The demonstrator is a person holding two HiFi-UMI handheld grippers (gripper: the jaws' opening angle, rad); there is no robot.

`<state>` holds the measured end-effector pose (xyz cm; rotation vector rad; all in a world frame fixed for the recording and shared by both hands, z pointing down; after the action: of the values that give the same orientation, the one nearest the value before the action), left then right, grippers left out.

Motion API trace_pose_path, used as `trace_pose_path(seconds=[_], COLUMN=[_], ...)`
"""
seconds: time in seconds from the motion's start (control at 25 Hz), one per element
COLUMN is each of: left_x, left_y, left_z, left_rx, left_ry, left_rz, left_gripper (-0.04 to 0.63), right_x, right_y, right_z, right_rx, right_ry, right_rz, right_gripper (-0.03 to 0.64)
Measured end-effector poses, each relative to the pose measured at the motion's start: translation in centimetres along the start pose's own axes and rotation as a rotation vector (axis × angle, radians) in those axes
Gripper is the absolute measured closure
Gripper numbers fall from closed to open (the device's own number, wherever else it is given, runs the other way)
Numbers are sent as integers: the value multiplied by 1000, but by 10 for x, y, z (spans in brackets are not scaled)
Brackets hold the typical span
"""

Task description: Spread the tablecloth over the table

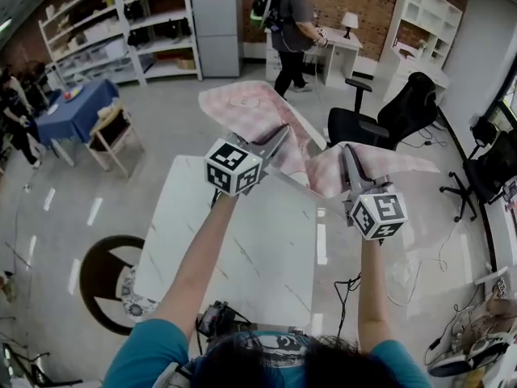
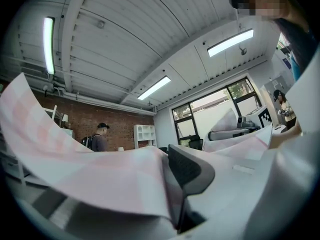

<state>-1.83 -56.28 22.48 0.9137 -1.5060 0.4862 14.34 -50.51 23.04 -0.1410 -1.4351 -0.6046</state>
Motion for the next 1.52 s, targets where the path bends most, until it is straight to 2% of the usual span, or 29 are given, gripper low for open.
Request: trace_pose_path(seconds=[0.08, 0.24, 0.44, 0.64, 0.8, 0.92, 1.0, 1.2, 1.36, 1.52], left_x=[1, 8, 36, 77, 116, 142, 159, 193, 215, 240], left_y=[6, 45, 103, 157, 201, 233, 249, 286, 314, 336], left_z=[28, 80, 130, 166, 181, 179, 168, 136, 113, 94], left_rx=[-28, -113, -253, -363, -447, -505, -512, -532, -574, -582], left_ry=[-12, 14, -3, 71, 203, 320, 379, 482, 586, 646], left_rz=[-10, -34, -5, 87, 146, 133, 136, 164, 157, 206], left_gripper=[499, 497, 495, 495, 495, 495, 494, 492, 495, 497], right_x=[4, 14, 50, 102, 138, 155, 164, 182, 200, 220], right_y=[-26, -65, -104, -125, -125, -115, -101, -61, -28, 7], right_z=[8, 35, 74, 103, 127, 136, 141, 156, 164, 177], right_rx=[-4, -28, -104, -116, -92, -78, -73, -57, -5, 59], right_ry=[26, 38, 11, -164, -296, -345, -350, -379, -491, -563], right_rz=[-2, -11, 19, 126, 201, 242, 269, 337, 373, 429], right_gripper=[572, 571, 569, 560, 560, 558, 558, 558, 558, 558])
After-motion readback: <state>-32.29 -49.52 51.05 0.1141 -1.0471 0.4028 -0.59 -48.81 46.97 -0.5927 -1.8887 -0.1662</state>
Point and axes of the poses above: the fingertips, and each gripper's own axes: y backward along the fingers, z to its left, x out of its underside, the point moved 2 cm from there along y, backward along the fingers, and after that the axes turned 4 degrees about -z, right-handed, at the moved point
